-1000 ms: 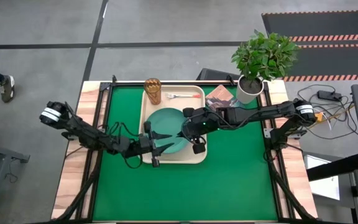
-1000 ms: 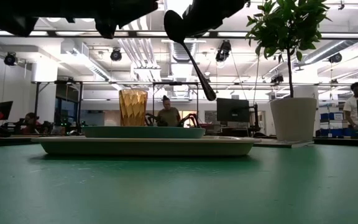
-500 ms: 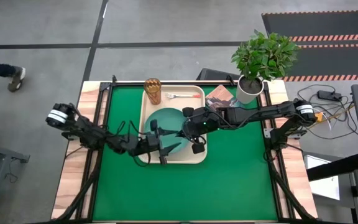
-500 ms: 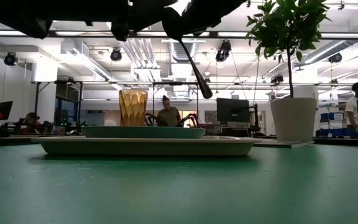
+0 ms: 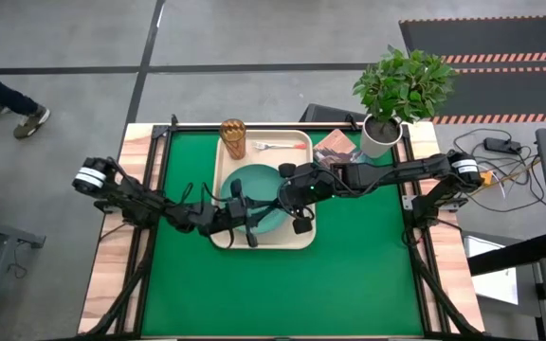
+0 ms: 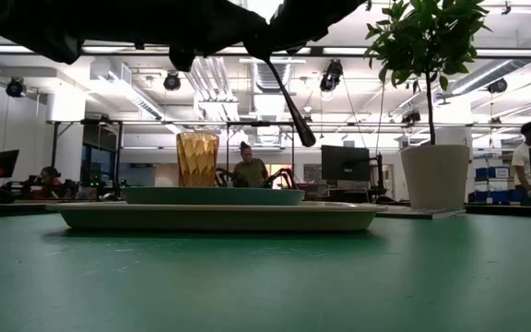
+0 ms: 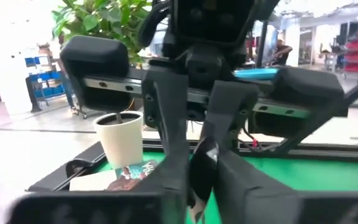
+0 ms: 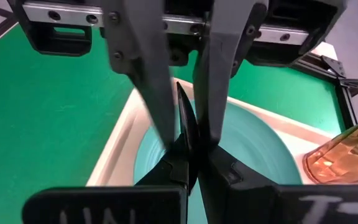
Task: Pick and place plate/cup/fork/spoon on tray
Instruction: Put the black spoon on the white tray to the top right of the green plate
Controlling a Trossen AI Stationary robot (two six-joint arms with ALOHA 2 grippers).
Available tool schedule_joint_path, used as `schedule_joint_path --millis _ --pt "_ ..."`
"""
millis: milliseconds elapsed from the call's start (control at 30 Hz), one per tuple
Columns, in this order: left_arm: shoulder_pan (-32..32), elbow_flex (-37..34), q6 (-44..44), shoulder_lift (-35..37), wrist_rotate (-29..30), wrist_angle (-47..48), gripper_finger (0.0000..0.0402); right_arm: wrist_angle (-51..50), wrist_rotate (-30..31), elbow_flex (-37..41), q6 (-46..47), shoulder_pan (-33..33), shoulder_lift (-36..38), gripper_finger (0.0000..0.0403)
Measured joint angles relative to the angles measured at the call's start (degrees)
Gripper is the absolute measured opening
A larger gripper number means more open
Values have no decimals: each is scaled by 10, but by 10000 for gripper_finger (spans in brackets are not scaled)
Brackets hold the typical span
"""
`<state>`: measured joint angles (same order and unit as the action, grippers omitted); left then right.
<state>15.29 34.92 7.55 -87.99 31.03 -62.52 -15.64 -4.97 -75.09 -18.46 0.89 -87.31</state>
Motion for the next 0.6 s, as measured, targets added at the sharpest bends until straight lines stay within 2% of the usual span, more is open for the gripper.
schedule_joint_path --millis 67,167,267,433,600 --pt "-1 3 -8 -3 7 0 14 -2 0 0 7 0 0 9" --pt "0 6 -17 -3 15 1 5 -3 0 0 12 0 0 21" --pt "2 6 -28 -3 27 -1 2 1 7 0 18 0 0 51" --pt "7 7 -29 -3 65 -1 1 11 54 0 35 -1 2 111" --pt "20 7 -29 -3 159 -4 1 7 108 -2 44 -2 22 154"
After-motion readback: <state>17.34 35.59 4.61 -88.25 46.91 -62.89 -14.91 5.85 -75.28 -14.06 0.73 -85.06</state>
